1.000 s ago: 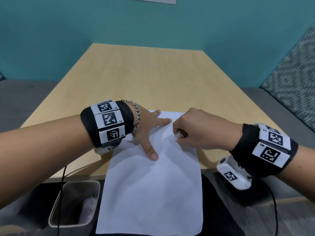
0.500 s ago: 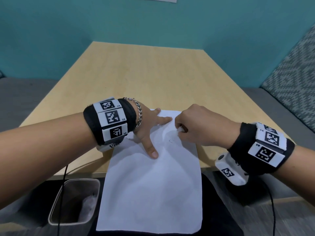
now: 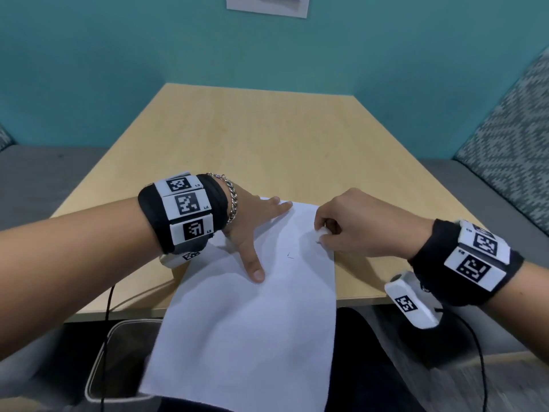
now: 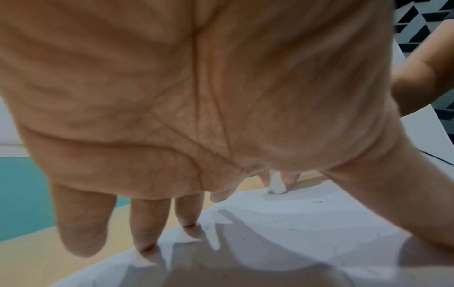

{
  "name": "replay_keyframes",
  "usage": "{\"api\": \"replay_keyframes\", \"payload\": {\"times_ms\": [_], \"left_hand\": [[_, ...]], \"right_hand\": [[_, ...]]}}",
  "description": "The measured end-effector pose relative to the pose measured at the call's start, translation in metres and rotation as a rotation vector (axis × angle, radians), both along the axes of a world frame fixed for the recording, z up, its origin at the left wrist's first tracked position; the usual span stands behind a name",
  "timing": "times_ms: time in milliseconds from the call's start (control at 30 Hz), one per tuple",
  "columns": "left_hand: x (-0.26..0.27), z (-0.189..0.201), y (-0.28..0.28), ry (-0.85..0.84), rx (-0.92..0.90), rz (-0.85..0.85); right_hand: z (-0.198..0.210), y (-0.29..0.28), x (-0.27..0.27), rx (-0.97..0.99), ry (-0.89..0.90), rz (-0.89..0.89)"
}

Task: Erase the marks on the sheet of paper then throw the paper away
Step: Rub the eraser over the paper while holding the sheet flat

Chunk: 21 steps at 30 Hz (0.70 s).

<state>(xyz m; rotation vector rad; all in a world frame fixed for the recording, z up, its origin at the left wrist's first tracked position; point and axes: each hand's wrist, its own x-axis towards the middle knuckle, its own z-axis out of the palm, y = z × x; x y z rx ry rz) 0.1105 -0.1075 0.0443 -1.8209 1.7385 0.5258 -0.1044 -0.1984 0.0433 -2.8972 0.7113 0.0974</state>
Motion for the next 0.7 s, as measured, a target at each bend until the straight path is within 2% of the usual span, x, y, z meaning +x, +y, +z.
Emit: {"api": "replay_keyframes", "payload": {"times_ms": [167,267,533,700], "left_hand": [[-0.003,0.012,0.01,0.009,0.067,0.052],[-0.014,0.01,0.015,0.028,0.041,0.09],[-0.017,0.001,0.013,0.004,0.003,0.03],[-0.015,-0.004,0.01,-0.018,0.01,0.023]], "right_hand": [[-0.003,0.02,-0.011,0.021,0.0,0.03],[-0.001,0.024,-0.011,0.041,0.019,0.027],[-0.004,0.01,0.007,0.08,-0.043,0.052],[0.0,0.016,0.006,0.157,0.011,0.078]]}}
